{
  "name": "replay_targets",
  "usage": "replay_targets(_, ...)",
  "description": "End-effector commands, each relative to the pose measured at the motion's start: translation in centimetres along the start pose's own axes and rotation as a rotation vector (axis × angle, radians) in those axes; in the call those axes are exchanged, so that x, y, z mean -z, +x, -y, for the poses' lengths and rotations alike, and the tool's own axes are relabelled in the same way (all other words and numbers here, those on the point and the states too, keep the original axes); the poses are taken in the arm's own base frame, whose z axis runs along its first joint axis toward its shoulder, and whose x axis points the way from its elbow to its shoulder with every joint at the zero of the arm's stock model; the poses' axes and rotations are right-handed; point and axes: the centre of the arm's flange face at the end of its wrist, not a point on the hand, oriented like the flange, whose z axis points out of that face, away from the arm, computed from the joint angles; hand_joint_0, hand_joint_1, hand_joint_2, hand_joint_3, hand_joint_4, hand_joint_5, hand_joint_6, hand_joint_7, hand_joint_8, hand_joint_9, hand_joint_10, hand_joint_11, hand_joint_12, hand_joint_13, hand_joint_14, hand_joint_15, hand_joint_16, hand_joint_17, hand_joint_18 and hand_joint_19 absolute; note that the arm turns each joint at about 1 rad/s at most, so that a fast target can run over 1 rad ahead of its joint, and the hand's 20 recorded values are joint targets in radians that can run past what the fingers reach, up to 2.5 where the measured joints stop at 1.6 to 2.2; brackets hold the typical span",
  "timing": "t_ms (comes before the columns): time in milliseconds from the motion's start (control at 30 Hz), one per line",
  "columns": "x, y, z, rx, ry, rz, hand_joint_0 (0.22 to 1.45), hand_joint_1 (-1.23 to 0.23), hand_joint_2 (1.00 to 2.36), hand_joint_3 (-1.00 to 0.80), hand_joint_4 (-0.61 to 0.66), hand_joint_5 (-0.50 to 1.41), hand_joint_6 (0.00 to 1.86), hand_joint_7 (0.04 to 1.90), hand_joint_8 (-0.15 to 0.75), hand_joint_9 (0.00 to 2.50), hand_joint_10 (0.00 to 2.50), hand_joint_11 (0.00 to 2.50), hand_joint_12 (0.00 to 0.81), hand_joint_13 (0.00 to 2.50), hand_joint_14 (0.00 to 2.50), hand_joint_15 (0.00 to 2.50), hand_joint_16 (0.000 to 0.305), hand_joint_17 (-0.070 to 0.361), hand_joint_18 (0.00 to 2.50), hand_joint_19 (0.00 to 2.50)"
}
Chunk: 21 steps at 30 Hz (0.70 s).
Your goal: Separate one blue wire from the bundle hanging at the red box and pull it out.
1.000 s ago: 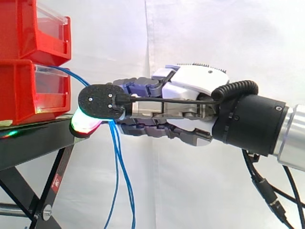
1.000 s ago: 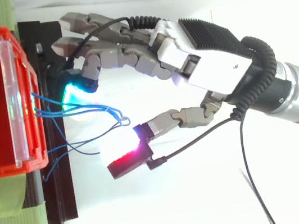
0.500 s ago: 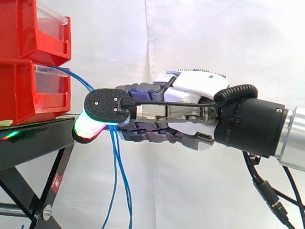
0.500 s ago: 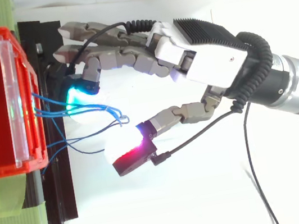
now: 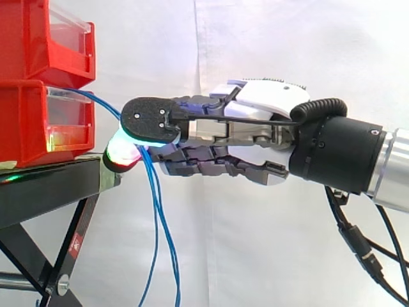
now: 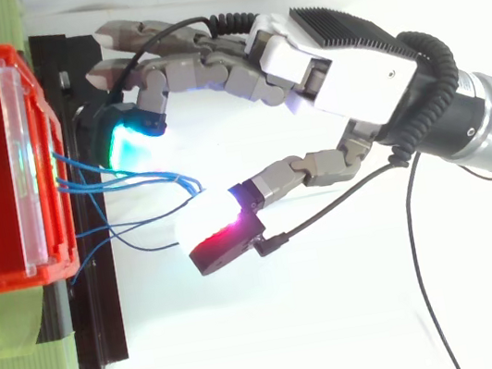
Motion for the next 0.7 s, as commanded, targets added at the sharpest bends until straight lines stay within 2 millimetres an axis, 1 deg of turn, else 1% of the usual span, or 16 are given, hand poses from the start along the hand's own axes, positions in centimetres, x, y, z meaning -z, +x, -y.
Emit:
replay_targets(0, -0.05, -0.15, -0.1, 0.0, -0.004, 0.0, 0.57, -0.66, 1.0, -0.46, 0.29, -0.12, 0.52, 1.23, 0.33, 0.43, 0.0, 0.07, 0.375, 0.19, 0.0, 0.09, 0.055, 0.124, 0.19, 0.0)
replay_targets(533, -0.05, -0.18, -0.07, 0.005, -0.002, 0.002, 0.59, -0.71, 1.0, -0.45, 0.28, -0.12, 0.57, 1.16, 0.331, 0.47, 0.0, 0.08, 0.375, 0.22, 0.0, 0.1, 0.054, 0.122, 0.23, 0.01)
replay_targets(667, -0.05, -0.18, -0.07, 0.006, -0.002, 0.002, 0.6, -0.72, 1.0, -0.44, 0.28, -0.13, 0.6, 1.11, 0.332, 0.48, 0.0, 0.08, 0.376, 0.23, 0.0, 0.1, 0.054, 0.121, 0.25, 0.02)
